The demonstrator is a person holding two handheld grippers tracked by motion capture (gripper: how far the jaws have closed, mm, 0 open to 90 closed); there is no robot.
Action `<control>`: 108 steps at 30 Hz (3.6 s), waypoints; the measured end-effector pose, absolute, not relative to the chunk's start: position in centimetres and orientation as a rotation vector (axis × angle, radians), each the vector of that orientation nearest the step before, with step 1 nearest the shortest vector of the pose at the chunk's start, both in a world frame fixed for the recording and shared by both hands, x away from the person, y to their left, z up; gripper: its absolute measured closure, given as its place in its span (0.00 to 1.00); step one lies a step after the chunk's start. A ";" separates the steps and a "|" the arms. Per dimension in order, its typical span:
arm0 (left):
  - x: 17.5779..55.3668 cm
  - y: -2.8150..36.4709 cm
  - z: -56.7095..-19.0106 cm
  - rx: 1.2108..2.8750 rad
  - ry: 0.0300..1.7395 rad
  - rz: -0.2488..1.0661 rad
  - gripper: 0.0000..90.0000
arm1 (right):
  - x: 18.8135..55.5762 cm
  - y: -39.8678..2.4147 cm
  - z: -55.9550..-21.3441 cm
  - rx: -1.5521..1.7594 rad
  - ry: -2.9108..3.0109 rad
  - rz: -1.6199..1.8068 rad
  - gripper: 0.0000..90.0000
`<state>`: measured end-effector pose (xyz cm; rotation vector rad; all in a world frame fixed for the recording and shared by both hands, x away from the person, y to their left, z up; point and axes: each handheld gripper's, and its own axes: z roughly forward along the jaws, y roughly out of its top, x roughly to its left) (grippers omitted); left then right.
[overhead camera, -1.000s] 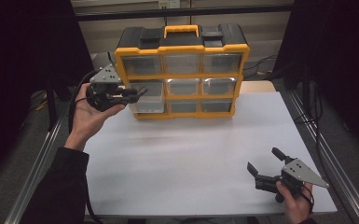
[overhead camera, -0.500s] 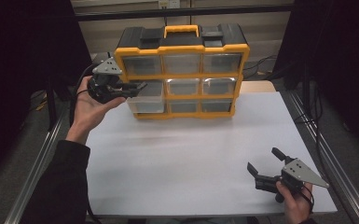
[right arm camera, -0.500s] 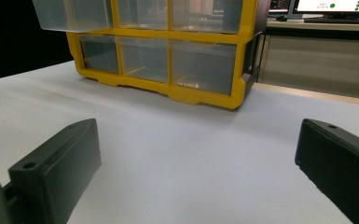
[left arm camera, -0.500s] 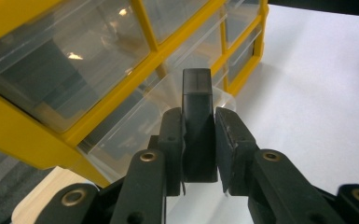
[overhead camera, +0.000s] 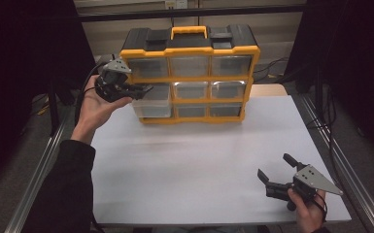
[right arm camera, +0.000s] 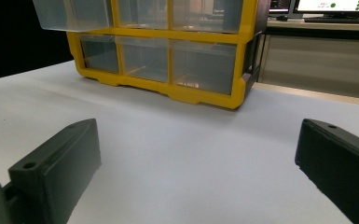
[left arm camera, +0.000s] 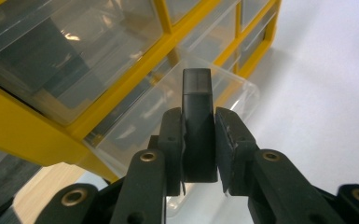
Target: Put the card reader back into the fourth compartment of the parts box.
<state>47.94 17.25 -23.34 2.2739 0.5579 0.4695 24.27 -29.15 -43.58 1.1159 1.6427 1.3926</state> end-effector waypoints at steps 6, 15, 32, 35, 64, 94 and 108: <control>48.5 17.0 -23.1 2.297 0.562 0.468 0.82 | 24.3 -29.2 -43.6 1.116 1.642 1.394 0.00; 49.5 16.9 -23.0 2.339 0.576 0.439 0.82 | 24.3 -29.2 -43.6 1.115 1.644 1.395 0.00; 51.1 16.0 -24.0 2.378 0.607 0.432 0.82 | 24.3 -29.1 -43.6 1.118 1.646 1.396 0.00; 51.3 15.8 -24.1 2.379 0.613 0.429 0.82 | 24.3 -29.1 -43.6 1.116 1.646 1.395 0.00; 52.8 14.9 -25.7 2.427 0.669 0.362 0.81 | 24.3 -29.1 -43.6 1.115 1.646 1.400 0.00; 50.5 17.7 -25.7 2.146 0.739 0.502 0.09 | 24.2 -29.1 -43.6 1.105 1.647 1.390 0.00; 48.5 18.5 -26.6 2.042 0.730 0.577 0.05 | 24.2 -29.1 -43.6 1.108 1.643 1.387 0.00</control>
